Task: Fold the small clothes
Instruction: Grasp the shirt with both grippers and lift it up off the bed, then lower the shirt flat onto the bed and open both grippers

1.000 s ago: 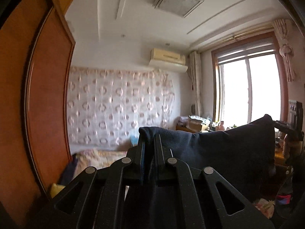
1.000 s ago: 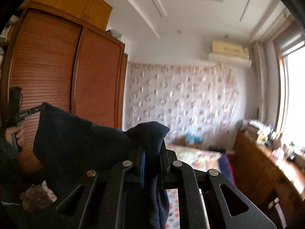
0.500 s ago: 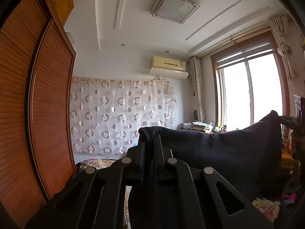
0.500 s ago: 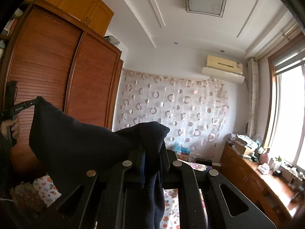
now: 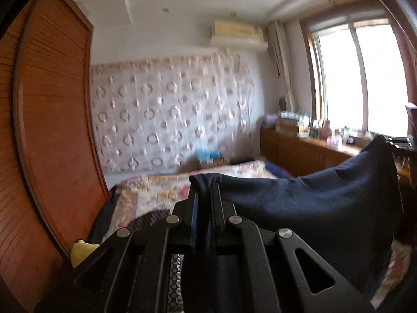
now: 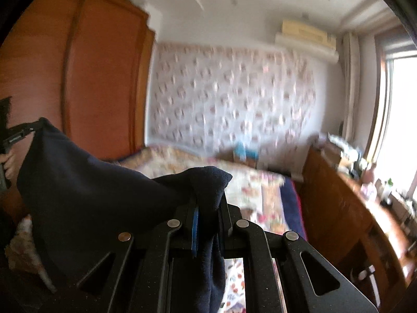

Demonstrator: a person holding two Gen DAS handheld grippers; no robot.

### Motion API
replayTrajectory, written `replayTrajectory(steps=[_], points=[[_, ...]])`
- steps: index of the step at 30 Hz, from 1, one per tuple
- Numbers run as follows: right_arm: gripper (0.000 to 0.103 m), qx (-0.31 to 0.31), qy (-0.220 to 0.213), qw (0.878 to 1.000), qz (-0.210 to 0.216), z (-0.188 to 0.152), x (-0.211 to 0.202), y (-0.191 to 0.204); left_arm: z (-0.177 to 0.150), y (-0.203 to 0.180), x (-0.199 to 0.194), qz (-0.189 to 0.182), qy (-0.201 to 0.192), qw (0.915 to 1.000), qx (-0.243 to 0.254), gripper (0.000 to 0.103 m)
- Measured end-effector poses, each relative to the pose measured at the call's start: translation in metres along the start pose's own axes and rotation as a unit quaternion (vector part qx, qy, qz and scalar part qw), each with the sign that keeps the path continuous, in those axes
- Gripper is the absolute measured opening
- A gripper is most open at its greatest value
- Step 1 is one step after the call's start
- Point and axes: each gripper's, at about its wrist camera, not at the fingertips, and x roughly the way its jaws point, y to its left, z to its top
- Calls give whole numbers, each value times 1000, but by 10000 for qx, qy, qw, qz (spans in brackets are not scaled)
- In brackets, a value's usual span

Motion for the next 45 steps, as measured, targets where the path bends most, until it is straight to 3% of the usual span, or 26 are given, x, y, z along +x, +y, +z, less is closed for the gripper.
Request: replayTrajectory(steps=[4,7,10,12,14,15,16,17,25,28,36,40,45], points=[[11,122,619,9979,-155,-11,83,-5,-26,-2,74,41,672,9977,58,8],[11,236,1208,9924,-44,-18,130,-6,-38,-9,104,132,992,9948,191,8],[11,427,1413,9889,-197,-12,148,-10,-45,-14,125,223,1275,9912,258,9],[15,626,1465,9871,-158,-5,150,-14,-47,-15,127,221,1345,9904,225,11],[31,665,1429,9872,-227,-4,143,-10,-48,-13,127,184,1480,9888,119,13],[37,693,1390,9876,-239,-4,138,-10,-47,-12,124,154,1489,9887,32,19],[51,783,1353,9876,-161,-2,132,-11,-48,-10,120,113,1466,9891,-25,25],[58,893,1339,9869,-55,-5,129,-13,-49,-8,115,57,1444,9895,-77,40],[59,1270,1418,9817,116,-74,110,-20,-76,-13,82,-373,1715,9844,-84,75],[59,1402,1527,9779,257,-95,109,-20,-89,-20,72,-377,1804,9828,-93,76],[59,1509,1908,9699,117,-126,119,-16,-141,-30,54,-347,2242,9739,-109,76],[59,1586,2066,9655,41,-124,133,-18,-161,-25,60,-177,2542,9669,-142,76],[59,1472,2123,9660,-82,-118,127,-11,-163,-19,63,-87,2554,9664,-280,76]])
